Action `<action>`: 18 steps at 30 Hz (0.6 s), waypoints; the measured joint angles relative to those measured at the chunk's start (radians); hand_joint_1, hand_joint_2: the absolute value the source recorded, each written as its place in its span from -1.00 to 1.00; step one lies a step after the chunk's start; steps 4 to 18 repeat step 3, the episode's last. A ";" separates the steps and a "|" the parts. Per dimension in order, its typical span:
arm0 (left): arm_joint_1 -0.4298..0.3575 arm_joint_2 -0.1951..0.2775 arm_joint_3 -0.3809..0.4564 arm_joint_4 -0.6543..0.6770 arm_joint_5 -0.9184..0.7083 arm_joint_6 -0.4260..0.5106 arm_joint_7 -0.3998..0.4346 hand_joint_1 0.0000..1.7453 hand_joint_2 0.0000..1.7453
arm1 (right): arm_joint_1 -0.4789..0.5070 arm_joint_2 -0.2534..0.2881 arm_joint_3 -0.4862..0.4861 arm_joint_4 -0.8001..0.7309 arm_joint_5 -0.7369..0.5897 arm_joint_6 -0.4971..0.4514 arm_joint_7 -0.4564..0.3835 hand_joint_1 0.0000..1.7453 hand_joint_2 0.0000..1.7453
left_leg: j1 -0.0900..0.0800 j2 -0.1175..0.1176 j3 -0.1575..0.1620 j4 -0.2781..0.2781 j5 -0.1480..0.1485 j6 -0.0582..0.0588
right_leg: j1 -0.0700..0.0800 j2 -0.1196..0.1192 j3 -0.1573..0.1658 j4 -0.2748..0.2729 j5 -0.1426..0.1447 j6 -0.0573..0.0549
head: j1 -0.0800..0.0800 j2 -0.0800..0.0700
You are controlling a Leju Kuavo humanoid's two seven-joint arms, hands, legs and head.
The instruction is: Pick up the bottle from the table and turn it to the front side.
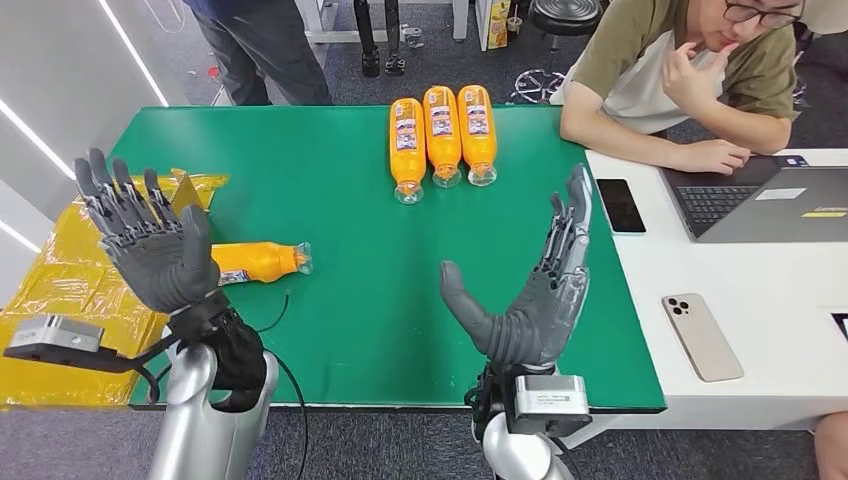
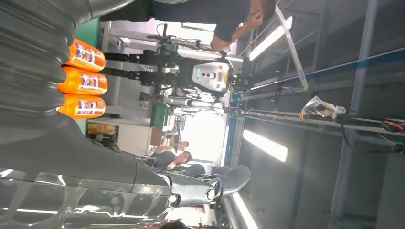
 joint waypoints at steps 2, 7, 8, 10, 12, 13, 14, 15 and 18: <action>0.037 -0.018 -0.020 -0.017 -0.044 -0.001 0.000 -1.00 1.00 | 0.000 0.000 0.001 0.002 0.003 0.000 0.001 -1.00 1.00 | 0.000 0.000 0.000 0.000 -0.001 0.000 | 0.000 0.000 0.000 0.000 0.000 0.000 | 0.000 0.000; 0.044 -0.021 -0.026 -0.020 -0.058 0.002 0.000 -1.00 1.00 | 0.000 0.000 0.001 0.002 0.003 0.000 0.001 -1.00 1.00 | 0.000 0.000 0.000 0.000 -0.001 0.000 | 0.000 0.000 0.000 0.000 0.000 0.000 | 0.000 0.000; 0.044 -0.021 -0.026 -0.020 -0.058 0.002 0.000 -1.00 1.00 | 0.000 0.000 0.001 0.002 0.003 0.000 0.001 -1.00 1.00 | 0.000 0.000 0.000 0.000 -0.001 0.000 | 0.000 0.000 0.000 0.000 0.000 0.000 | 0.000 0.000; 0.044 -0.021 -0.026 -0.020 -0.058 0.002 0.000 -1.00 1.00 | 0.000 0.000 0.001 0.002 0.003 0.000 0.001 -1.00 1.00 | 0.000 0.000 0.000 0.000 -0.001 0.000 | 0.000 0.000 0.000 0.000 0.000 0.000 | 0.000 0.000; 0.044 -0.021 -0.026 -0.020 -0.058 0.002 0.000 -1.00 1.00 | 0.000 0.000 0.001 0.002 0.003 0.000 0.001 -1.00 1.00 | 0.000 0.000 0.000 0.000 -0.001 0.000 | 0.000 0.000 0.000 0.000 0.000 0.000 | 0.000 0.000; 0.044 -0.021 -0.026 -0.020 -0.058 0.002 0.000 -1.00 1.00 | 0.000 0.000 0.001 0.002 0.003 0.000 0.001 -1.00 1.00 | 0.000 0.000 0.000 0.000 -0.001 0.000 | 0.000 0.000 0.000 0.000 0.000 0.000 | 0.000 0.000; 0.044 -0.021 -0.026 -0.020 -0.058 0.002 0.000 -1.00 1.00 | 0.000 0.000 0.001 0.002 0.003 0.000 0.001 -1.00 1.00 | 0.000 0.000 0.000 0.000 -0.001 0.000 | 0.000 0.000 0.000 0.000 0.000 0.000 | 0.000 0.000; 0.044 -0.021 -0.026 -0.020 -0.058 0.002 0.000 -1.00 1.00 | 0.000 0.000 0.001 0.002 0.003 0.000 0.001 -1.00 1.00 | 0.000 0.000 0.000 0.000 -0.001 0.000 | 0.000 0.000 0.000 0.000 0.000 0.000 | 0.000 0.000; 0.044 -0.021 -0.026 -0.020 -0.058 0.002 0.000 -1.00 1.00 | 0.000 0.000 0.001 0.002 0.003 0.000 0.001 -1.00 1.00 | 0.000 0.000 0.000 0.000 -0.001 0.000 | 0.000 0.000 0.000 0.000 0.000 0.000 | 0.000 0.000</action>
